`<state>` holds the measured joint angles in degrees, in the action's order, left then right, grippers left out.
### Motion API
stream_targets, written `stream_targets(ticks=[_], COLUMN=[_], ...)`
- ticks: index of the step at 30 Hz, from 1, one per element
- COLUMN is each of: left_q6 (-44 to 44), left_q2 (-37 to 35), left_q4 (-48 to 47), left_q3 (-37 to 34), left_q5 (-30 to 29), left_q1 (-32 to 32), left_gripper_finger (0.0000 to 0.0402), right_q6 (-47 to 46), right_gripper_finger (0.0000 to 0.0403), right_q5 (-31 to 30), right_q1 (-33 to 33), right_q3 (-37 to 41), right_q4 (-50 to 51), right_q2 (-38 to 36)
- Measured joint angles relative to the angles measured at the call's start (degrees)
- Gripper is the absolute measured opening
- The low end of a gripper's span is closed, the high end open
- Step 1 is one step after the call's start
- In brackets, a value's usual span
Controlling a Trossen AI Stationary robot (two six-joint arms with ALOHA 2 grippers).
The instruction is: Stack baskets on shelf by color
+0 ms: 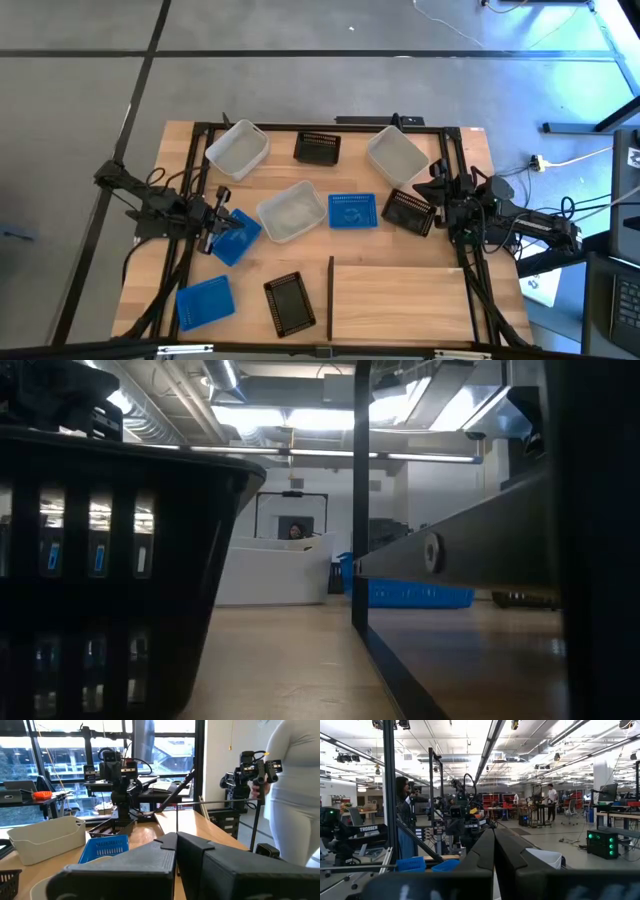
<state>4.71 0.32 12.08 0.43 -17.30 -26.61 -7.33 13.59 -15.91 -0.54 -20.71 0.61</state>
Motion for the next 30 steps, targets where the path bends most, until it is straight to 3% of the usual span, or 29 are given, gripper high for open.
stream_targets(ticks=[13, 16, 20, 24, 30], left_q6=[0.02, 0.00, 0.00, 0.00, 0.00], left_q2=[-0.02, 0.00, -0.01, -0.01, 0.00], left_q4=[0.02, 0.00, 0.01, 0.00, 0.00], left_q3=[0.02, 0.00, 0.00, 0.01, 0.02], left_q5=[0.00, 0.02, 0.00, 0.01, 0.00], left_q1=[0.00, 0.00, 0.00, 0.00, 0.00], left_gripper_finger=[0.0000, 0.0000, 0.0000, 0.0000, 0.0000], right_q6=[-1.33, -1.42, 2.28, 6.52, 9.31], right_gripper_finger=[0.0000, 0.0000, 0.0000, 0.0000, 0.0000], right_q5=[-0.04, -3.75, -6.43, -6.60, -13.22], right_q1=[0.01, 0.01, 0.01, 0.01, 0.01], right_q3=[-0.06, -2.22, -7.39, -16.29, -32.88], right_q4=[-1.96, -1.66, 0.99, 9.86, 29.03], right_q2=[-0.01, 0.05, 0.22, 2.61, 14.96])
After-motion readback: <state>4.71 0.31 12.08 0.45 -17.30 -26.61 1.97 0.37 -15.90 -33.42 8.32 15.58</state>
